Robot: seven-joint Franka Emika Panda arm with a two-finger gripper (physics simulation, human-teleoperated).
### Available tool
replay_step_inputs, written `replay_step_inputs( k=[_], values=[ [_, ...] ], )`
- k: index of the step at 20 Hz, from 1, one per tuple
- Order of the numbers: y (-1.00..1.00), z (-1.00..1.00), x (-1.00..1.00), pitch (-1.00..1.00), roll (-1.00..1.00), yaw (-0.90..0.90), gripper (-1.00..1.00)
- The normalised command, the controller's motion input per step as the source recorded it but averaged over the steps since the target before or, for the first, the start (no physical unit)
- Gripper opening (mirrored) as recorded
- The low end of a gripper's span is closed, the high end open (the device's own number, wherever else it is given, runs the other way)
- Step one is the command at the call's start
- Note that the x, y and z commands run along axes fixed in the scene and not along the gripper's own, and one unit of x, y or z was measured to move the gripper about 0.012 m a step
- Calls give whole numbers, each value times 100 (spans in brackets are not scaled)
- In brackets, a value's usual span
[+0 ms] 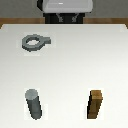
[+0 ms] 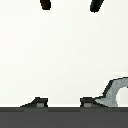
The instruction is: Put the loop with the handle onto the peg.
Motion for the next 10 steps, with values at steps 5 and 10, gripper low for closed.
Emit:
replay_step_inputs(
  k=[5,10],
  values=[
    [0,0,0,0,0,0,100],
    [0,0,0,0,0,0,100]
  ],
)
